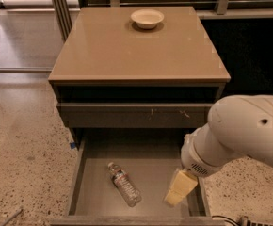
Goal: Pick water bottle from middle drawer and place on counter
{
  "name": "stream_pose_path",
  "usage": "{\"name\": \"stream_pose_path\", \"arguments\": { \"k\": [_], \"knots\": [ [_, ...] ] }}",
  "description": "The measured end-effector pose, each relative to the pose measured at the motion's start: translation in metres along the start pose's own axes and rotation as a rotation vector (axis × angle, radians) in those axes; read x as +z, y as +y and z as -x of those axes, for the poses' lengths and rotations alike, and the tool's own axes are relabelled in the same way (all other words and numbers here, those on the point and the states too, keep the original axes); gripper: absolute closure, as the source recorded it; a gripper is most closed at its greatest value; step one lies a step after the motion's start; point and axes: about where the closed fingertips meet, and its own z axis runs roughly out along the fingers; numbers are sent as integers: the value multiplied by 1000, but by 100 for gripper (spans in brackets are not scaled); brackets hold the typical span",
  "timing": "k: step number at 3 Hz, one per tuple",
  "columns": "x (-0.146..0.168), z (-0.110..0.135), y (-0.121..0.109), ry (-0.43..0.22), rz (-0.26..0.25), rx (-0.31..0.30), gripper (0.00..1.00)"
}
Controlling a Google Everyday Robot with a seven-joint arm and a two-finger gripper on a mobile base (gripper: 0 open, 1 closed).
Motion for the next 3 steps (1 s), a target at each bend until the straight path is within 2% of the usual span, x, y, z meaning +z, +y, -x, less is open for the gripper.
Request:
{"name": "stream_pose_path", "arguments": {
  "k": [2,3],
  "knots": [
    [145,43,44,-112,153,51,0],
    [144,43,44,-110,153,49,0]
  ]
}}
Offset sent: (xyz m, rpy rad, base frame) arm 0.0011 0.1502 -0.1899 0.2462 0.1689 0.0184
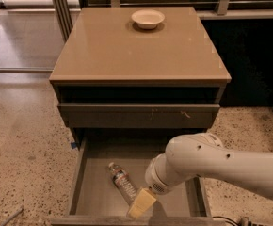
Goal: Pick water bottle from middle drawer and place on counter
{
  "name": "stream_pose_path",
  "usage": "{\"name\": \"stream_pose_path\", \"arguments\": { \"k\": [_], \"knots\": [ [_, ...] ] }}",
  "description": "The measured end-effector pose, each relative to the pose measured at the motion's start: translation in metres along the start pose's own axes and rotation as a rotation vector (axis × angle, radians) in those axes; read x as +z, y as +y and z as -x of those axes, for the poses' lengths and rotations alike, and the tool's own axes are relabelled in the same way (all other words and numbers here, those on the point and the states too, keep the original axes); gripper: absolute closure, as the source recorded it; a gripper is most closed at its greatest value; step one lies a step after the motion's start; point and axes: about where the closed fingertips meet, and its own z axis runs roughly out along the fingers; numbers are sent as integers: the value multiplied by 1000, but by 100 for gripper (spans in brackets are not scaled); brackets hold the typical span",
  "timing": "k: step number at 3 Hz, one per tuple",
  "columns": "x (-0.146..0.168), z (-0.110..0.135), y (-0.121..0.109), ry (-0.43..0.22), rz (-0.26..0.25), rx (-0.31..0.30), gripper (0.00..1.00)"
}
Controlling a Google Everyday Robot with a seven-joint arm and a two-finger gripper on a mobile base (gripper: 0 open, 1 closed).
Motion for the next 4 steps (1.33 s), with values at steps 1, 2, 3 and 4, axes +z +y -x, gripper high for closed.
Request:
{"name": "stream_pose_path", "arguments": {
  "k": [1,2,3,4],
  "knots": [
    [28,-10,2,-11,0,29,0],
    [78,-6,0,-20,-2,21,0],
    [113,17,-50,-32,-98,22,0],
    [114,19,-50,-43,-98,21,0]
  ]
}}
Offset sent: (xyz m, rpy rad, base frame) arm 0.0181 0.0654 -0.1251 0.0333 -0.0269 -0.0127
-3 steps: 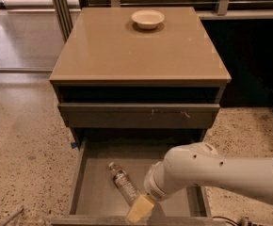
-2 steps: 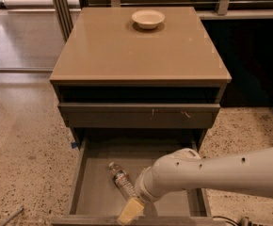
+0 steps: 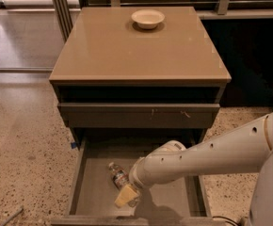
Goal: Pick water bottle from middle drawer and place on counter
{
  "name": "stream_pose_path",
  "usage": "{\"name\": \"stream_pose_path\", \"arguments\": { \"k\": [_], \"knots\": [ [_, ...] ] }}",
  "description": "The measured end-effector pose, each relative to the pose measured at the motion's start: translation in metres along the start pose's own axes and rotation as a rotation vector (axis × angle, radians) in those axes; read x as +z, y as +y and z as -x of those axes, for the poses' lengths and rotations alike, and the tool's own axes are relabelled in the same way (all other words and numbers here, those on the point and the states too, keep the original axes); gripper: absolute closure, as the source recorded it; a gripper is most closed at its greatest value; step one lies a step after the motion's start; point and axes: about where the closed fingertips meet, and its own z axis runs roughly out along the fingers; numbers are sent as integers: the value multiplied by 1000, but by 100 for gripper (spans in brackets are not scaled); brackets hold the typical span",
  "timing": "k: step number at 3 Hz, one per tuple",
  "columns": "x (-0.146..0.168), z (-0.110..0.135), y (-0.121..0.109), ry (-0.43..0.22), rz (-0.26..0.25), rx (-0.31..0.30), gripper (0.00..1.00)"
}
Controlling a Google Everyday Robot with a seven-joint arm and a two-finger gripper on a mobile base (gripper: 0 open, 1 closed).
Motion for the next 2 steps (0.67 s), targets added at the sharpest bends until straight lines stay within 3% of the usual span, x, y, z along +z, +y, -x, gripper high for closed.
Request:
{"name": "stream_pose_path", "arguments": {
  "k": [2],
  "knots": [
    [32,45,-43,-98,-69,-46,0]
  ]
}}
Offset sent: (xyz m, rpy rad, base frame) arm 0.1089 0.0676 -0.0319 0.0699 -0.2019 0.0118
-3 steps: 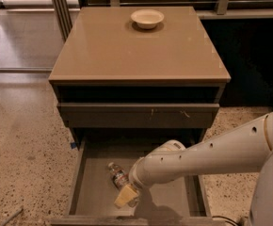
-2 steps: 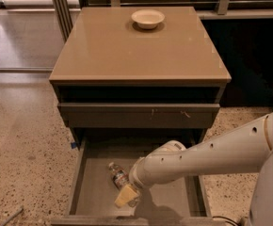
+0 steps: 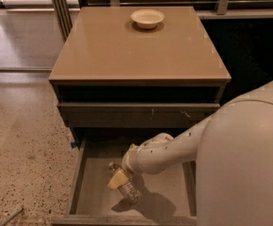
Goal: Pick water bottle from middle drawer and place on counter
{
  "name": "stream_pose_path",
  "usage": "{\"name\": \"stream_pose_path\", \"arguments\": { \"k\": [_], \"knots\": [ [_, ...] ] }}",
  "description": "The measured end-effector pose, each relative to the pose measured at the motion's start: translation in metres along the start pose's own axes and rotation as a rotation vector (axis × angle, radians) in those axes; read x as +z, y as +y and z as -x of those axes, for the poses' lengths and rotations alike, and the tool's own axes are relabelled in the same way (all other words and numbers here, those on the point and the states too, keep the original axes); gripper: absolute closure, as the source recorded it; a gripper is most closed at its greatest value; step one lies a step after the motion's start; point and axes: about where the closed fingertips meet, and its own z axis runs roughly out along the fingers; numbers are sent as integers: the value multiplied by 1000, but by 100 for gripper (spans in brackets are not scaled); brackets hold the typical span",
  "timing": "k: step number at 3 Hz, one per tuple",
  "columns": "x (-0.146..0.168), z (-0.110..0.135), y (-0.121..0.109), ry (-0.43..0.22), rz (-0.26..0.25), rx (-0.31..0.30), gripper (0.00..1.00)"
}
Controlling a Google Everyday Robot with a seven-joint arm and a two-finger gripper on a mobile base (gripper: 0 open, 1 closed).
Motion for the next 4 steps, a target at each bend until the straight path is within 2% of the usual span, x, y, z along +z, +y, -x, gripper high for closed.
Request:
{"name": "stream_pose_path", "arguments": {
  "k": [1,2,3,4],
  "knots": [
    [27,7,3,-16,12,-5,0],
    [53,-10,29,-15,62,52,0],
    [67,-20,51,-11,98,77,0],
    [78,-22,62,-14,111,74,0]
  ]
}}
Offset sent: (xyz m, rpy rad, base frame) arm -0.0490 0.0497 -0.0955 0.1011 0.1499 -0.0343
